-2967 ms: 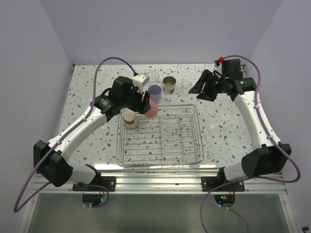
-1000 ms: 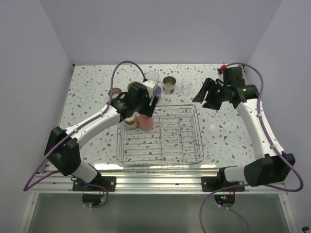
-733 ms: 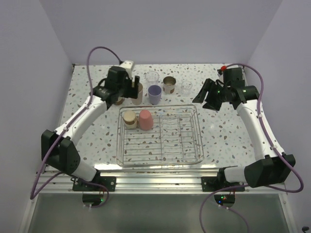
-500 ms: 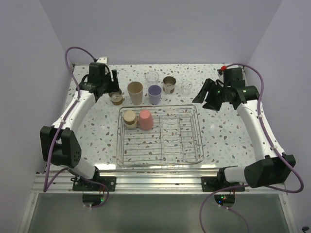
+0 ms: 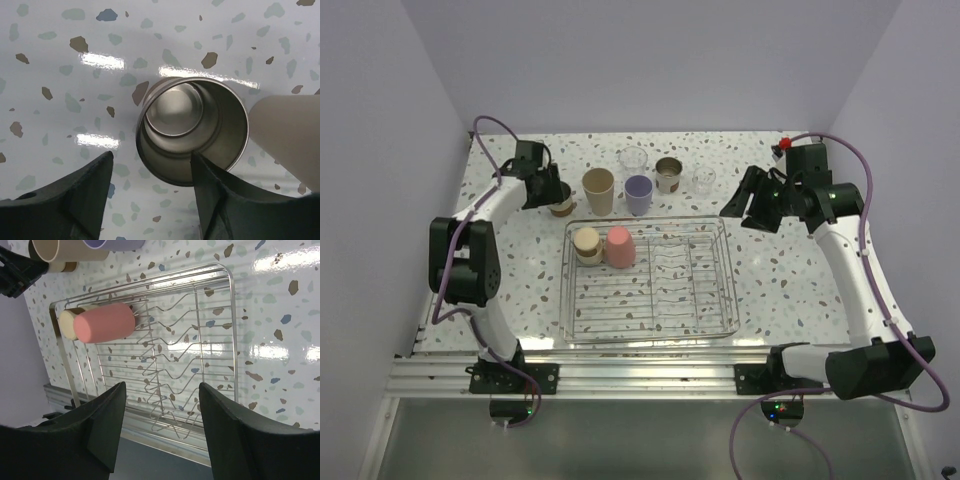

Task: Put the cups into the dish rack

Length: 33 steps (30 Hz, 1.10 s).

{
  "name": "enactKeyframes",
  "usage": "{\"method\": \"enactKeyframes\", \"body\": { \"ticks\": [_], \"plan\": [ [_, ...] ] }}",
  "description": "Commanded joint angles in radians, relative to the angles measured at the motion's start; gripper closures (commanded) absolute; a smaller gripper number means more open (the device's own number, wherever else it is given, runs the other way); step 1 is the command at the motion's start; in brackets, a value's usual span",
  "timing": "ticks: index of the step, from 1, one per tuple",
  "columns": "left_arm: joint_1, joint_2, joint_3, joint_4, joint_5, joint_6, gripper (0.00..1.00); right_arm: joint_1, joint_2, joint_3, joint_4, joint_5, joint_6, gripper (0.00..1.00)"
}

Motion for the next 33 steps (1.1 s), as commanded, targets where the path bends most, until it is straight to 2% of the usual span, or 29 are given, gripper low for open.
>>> {"method": "enactKeyframes", "body": {
  "ticks": [1,3,4,6,7,10,15,18,20,21,22,23,24,26,29,31,32,33],
  "plan": [
    [0.012,0.030,0.046,0.052,-0.001,-0.019,0.37,0.001,-0.015,0.046,-0.038,0.017,-0.030,0.36],
    [0.014,0.041,0.049,0.057,-0.001,-0.014,0.46,0.001,-0.014,0.050,-0.038,0.014,-0.030,0.36],
    [0.014,0.050,0.054,0.054,-0.008,-0.011,0.55,0.001,-0.011,0.050,-0.040,0.014,-0.030,0.36],
    [0.020,0.055,0.055,0.052,-0.011,-0.008,0.66,0.003,-0.009,0.047,-0.038,0.009,-0.027,0.36],
    [0.022,0.056,0.055,0.054,-0.014,-0.008,0.81,0.001,-0.009,0.046,-0.035,0.007,-0.027,0.36],
    [0.031,0.047,0.055,0.052,-0.013,-0.008,1.00,0.001,-0.005,0.038,-0.022,0.001,-0.023,0.36],
    [0.054,-0.025,0.057,0.031,0.036,-0.097,1.00,0.001,0.049,0.090,0.018,-0.032,-0.004,0.37],
    [0.057,-0.140,0.000,0.080,0.123,-0.192,1.00,0.001,0.089,0.128,0.107,-0.130,0.040,0.34],
    [0.058,-0.223,-0.026,0.130,0.156,-0.241,1.00,0.003,0.109,0.136,0.223,-0.248,0.085,0.26],
    [0.061,-0.267,-0.043,0.149,0.183,-0.256,1.00,0.004,0.126,0.127,0.332,-0.293,0.149,0.19],
    [0.061,-0.287,-0.049,0.159,0.202,-0.288,1.00,0.007,0.133,0.121,0.394,-0.371,0.187,0.05],
    [0.063,-0.307,-0.057,0.173,0.223,-0.309,1.00,0.017,0.143,0.115,0.453,-0.402,0.229,0.02],
    [0.063,-0.338,-0.067,0.204,0.275,-0.325,1.00,0.026,0.152,0.110,0.574,-0.426,0.308,0.02],
    [0.066,-0.367,-0.073,0.227,0.317,-0.381,1.00,0.067,0.195,0.116,0.670,-0.474,0.391,0.02],
    [0.066,-0.405,-0.072,0.320,0.464,-0.436,1.00,0.147,0.270,0.150,0.825,-0.503,0.488,0.02],
    [0.066,-0.428,-0.081,0.418,0.593,-0.511,1.00,0.182,0.305,0.159,0.981,-0.513,0.560,0.02],
    [0.066,-0.439,-0.113,0.477,0.635,-0.546,1.00,0.217,0.343,0.158,1.048,-0.511,0.648,0.02],
    [0.066,-0.467,-0.138,0.614,0.715,-0.588,1.00,0.231,0.362,0.156,1.180,-0.510,0.695,0.02]
  ]
}}
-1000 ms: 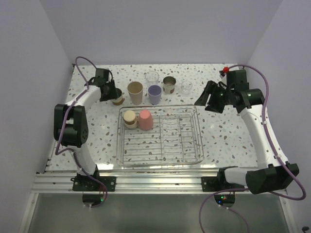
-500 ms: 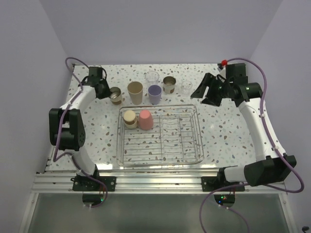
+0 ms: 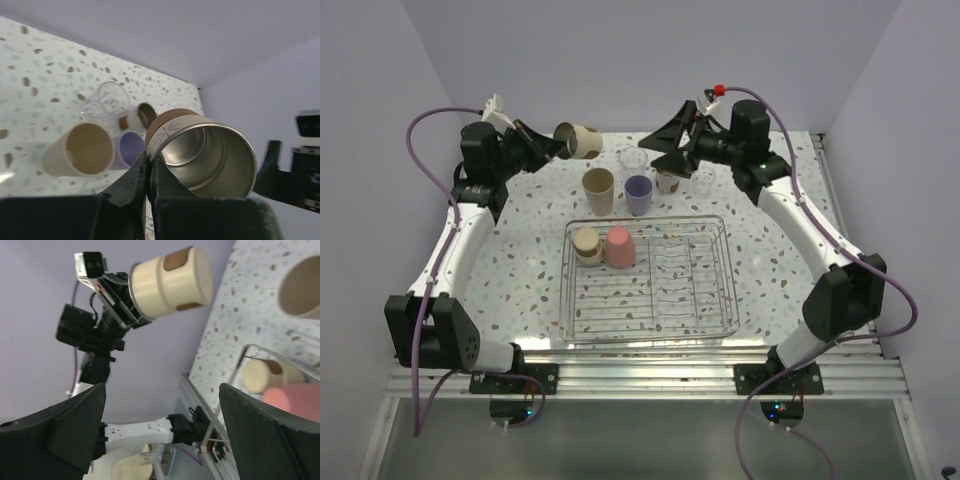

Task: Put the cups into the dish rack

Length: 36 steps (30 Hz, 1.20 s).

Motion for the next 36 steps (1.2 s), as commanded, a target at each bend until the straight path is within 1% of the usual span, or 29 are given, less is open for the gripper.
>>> {"method": "enactKeyframes", "body": {
  "ticks": [1,2,3,5,6,9,11,12,14,19,23,33,36],
  "plan": [
    [0.008,-0.061,-0.098,0.347,0.278,-0.242,1.00,0.072,0.066,0.037,0.427,-0.066,0.262,0.02],
    [0.007,-0.072,-0.117,0.412,0.306,-0.289,1.00,0.083,0.107,0.041,0.491,-0.063,0.354,0.02],
    [0.007,-0.085,-0.132,0.519,0.349,-0.362,1.00,0.090,0.131,0.060,0.598,-0.053,0.394,0.02],
    [0.007,-0.102,-0.155,0.604,0.374,-0.412,1.00,0.110,0.186,0.096,0.648,-0.042,0.448,0.02],
    [0.007,-0.104,-0.160,0.630,0.381,-0.430,1.00,0.115,0.198,0.137,0.650,-0.030,0.451,0.02],
    [0.005,-0.107,-0.169,0.705,0.400,-0.502,1.00,0.132,0.231,0.189,0.618,-0.016,0.437,0.02],
    [0.007,-0.105,-0.192,0.759,0.404,-0.544,1.00,0.138,0.235,0.195,0.610,-0.010,0.428,0.02],
    [0.005,-0.099,-0.201,0.814,0.407,-0.579,1.00,0.137,0.232,0.186,0.601,-0.006,0.425,0.02],
    [0.003,-0.093,-0.224,0.860,0.409,-0.597,1.00,0.138,0.226,0.176,0.596,0.006,0.418,0.02],
    [-0.012,-0.078,-0.250,0.911,0.404,-0.617,1.00,0.143,0.241,0.177,0.606,0.004,0.419,0.02],
    [-0.015,-0.073,-0.260,0.888,0.368,-0.611,1.00,0.150,0.264,0.197,0.636,-0.013,0.439,0.04],
    [-0.023,-0.053,-0.263,0.856,0.308,-0.596,1.00,0.164,0.263,0.180,0.658,-0.045,0.451,0.06],
    [-0.033,-0.047,-0.252,0.850,0.300,-0.590,1.00,0.169,0.260,0.177,0.658,-0.048,0.451,0.13]
  ]
}}
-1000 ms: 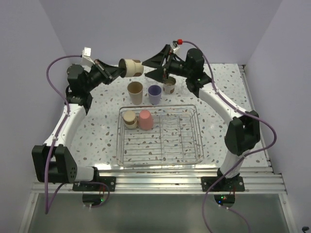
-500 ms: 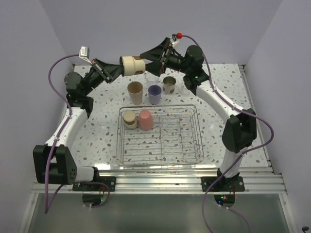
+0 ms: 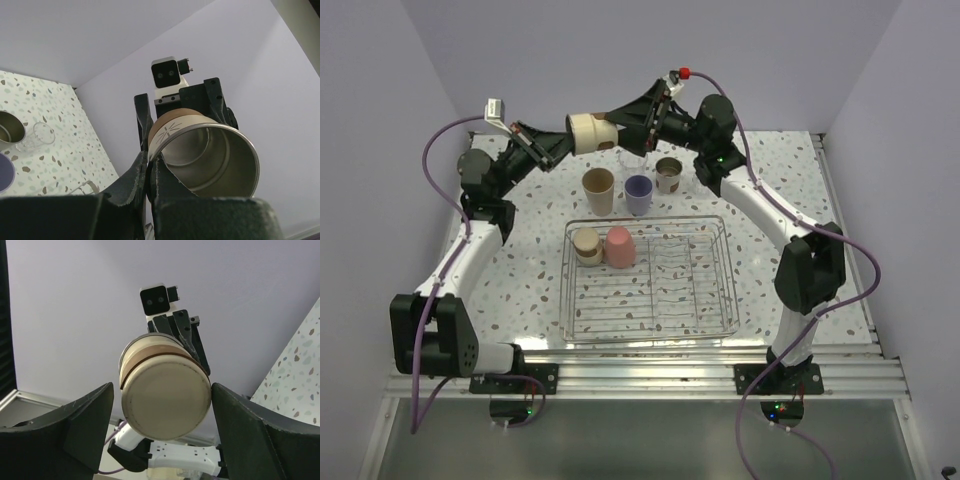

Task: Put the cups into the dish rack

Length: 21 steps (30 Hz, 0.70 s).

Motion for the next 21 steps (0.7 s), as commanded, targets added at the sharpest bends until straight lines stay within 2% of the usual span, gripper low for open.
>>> {"method": "enactKeyframes", "body": {
  "ticks": [1,3,6,7,8,9,10,11,12,13,15,16,17,18,19,20,21],
  "plan": [
    [-0.019,0.004,0.016,0.033,-0.034,0.006,1.00,0.013,-0.008,0.024,0.055,-0.033,0.009,0.21],
    [-0.027,0.003,0.019,0.017,-0.045,0.015,1.00,0.014,-0.008,0.022,0.057,-0.034,0.009,0.26],
    [-0.035,0.009,0.016,0.015,-0.042,0.015,1.00,0.019,-0.014,0.013,0.049,-0.031,-0.002,0.42],
    [-0.038,0.010,0.015,0.015,-0.039,0.015,1.00,0.019,-0.017,0.008,0.046,-0.028,-0.011,0.50],
    [-0.038,0.009,0.015,0.015,-0.037,0.015,1.00,0.020,-0.021,0.005,0.043,-0.025,-0.014,0.66],
    [-0.039,0.007,0.013,0.016,-0.033,0.024,0.98,0.023,-0.026,-0.011,0.044,-0.022,-0.022,0.72],
    [-0.041,0.006,0.004,0.021,-0.029,0.034,0.85,0.023,-0.037,-0.021,0.043,-0.022,-0.040,0.80],
    [-0.041,0.001,-0.002,0.023,-0.028,0.046,0.77,0.023,-0.044,-0.045,0.035,-0.025,-0.049,0.91],
    [-0.041,0.001,-0.008,0.017,-0.026,0.063,0.68,0.022,-0.052,-0.057,0.024,-0.025,-0.059,0.94],
    [-0.038,-0.002,-0.022,0.012,-0.025,0.066,0.52,0.023,-0.064,-0.070,0.015,-0.022,-0.075,0.96],
    [-0.032,-0.026,-0.031,-0.034,-0.016,0.099,0.38,0.023,-0.115,-0.108,-0.035,-0.010,-0.106,1.00],
    [-0.032,-0.038,-0.022,-0.083,-0.016,0.133,0.25,0.022,-0.139,-0.122,-0.064,0.001,-0.159,1.00],
    [-0.032,-0.071,-0.013,-0.227,-0.026,0.177,0.20,0.022,-0.181,-0.145,-0.141,0.007,-0.193,1.00],
    [-0.032,-0.089,-0.002,-0.306,-0.034,0.278,0.16,0.023,-0.207,-0.154,-0.181,0.027,-0.226,1.00],
    [-0.032,-0.104,0.024,-0.388,-0.048,0.334,0.03,0.022,-0.225,-0.159,-0.224,0.038,-0.294,1.00],
    [-0.028,-0.135,0.039,-0.566,-0.090,0.387,0.01,0.022,-0.241,-0.159,-0.330,0.050,-0.334,1.00],
    [-0.025,-0.150,0.062,-0.641,-0.120,0.482,0.00,0.020,-0.271,-0.156,-0.386,0.062,-0.373,1.00]
  ]
}}
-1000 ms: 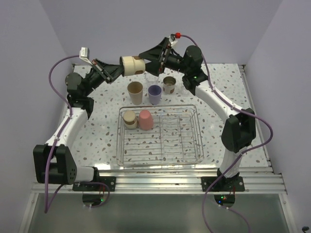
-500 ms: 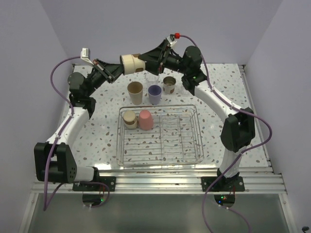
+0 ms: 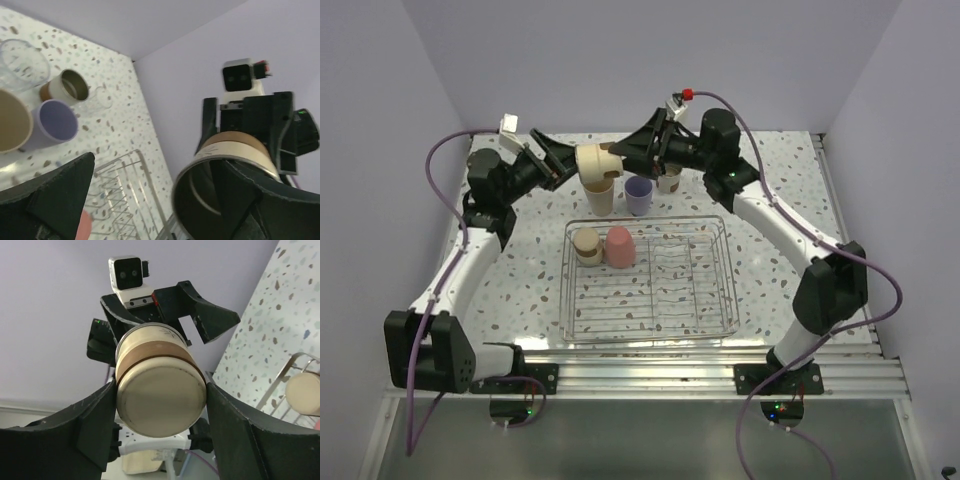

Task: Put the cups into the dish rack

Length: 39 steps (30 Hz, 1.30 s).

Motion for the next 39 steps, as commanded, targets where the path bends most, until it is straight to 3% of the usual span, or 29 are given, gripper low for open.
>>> {"method": "enactKeyframes", "body": {
  "ticks": [1,2,7,8,11,14,18,24,39],
  "plan": [
    [0.006,-0.115,0.094,-0.400,-0.103,0.302,0.00,0.004,-0.143,0.019,-0.225,0.051,-0.259,1.00],
    [0.007,-0.139,0.107,-0.554,-0.194,0.339,0.00,0.006,-0.155,0.027,-0.351,0.060,-0.304,1.00],
    [0.018,-0.188,0.133,-0.847,-0.434,0.489,0.00,0.009,-0.230,0.018,-0.562,0.111,-0.520,1.00],
    [0.019,-0.201,0.136,-0.920,-0.515,0.500,0.00,0.016,-0.232,0.044,-0.687,0.165,-0.563,1.00],
    [0.029,-0.227,0.150,-1.009,-0.632,0.534,0.00,0.073,-0.209,0.129,-0.939,0.321,-0.749,1.00],
    [0.032,-0.239,0.174,-1.057,-0.691,0.548,0.00,0.171,-0.174,0.176,-1.075,0.423,-0.860,1.00],
    [0.032,-0.231,0.240,-1.106,-0.697,0.552,0.00,0.294,-0.146,0.180,-1.120,0.595,-0.906,1.00],
    [0.033,-0.250,0.275,-1.171,-0.709,0.557,0.00,0.418,-0.096,0.164,-1.092,0.695,-0.963,1.00],
    [0.032,-0.251,0.289,-1.180,-0.657,0.609,0.00,0.544,0.167,0.268,-0.983,0.836,-0.983,1.00]
  ]
}}
